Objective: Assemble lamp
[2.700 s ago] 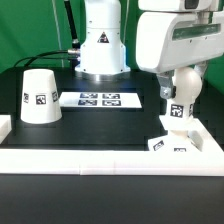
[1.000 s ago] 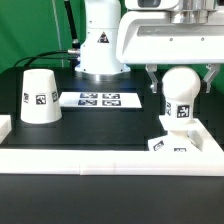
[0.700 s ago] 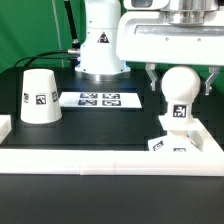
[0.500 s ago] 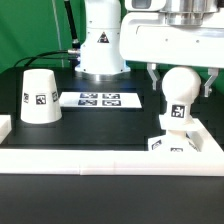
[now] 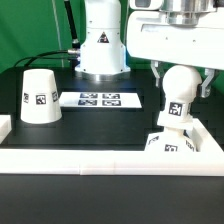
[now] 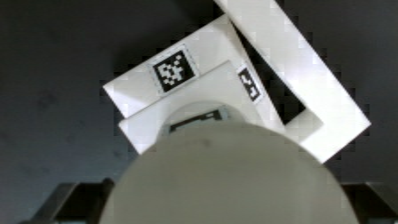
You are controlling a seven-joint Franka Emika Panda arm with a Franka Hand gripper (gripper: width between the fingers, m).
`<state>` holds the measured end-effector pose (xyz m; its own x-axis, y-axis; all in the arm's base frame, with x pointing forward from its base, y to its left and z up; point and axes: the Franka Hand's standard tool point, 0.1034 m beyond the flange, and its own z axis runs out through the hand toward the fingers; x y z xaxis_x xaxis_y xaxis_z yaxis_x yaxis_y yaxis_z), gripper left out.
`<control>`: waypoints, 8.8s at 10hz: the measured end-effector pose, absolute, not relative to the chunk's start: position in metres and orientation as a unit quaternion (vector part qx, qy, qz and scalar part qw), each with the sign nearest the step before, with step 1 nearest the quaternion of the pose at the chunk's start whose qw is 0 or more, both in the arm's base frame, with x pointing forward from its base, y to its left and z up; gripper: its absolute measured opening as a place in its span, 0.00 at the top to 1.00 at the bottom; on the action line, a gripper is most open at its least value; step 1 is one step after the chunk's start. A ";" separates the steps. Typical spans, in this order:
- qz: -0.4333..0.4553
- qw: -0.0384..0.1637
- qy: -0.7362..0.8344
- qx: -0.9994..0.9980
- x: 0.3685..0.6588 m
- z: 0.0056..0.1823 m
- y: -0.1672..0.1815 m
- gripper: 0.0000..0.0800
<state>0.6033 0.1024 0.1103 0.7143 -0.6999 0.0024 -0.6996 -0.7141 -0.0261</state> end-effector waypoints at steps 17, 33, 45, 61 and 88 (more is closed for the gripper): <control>-0.036 0.033 0.262 -0.964 0.609 0.167 0.073 0.13; -0.020 0.012 0.040 -0.999 0.555 0.141 -0.018 0.13; -0.010 -0.004 0.013 -1.000 0.524 0.130 -0.111 0.13; 0.011 0.008 0.015 -1.000 0.422 0.105 -0.113 0.13; 0.021 0.032 0.072 -0.997 0.435 0.152 -0.056 0.94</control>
Offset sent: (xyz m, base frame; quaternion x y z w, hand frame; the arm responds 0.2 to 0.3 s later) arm -0.0112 0.0001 0.0174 0.0250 -0.0159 -0.0282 0.9992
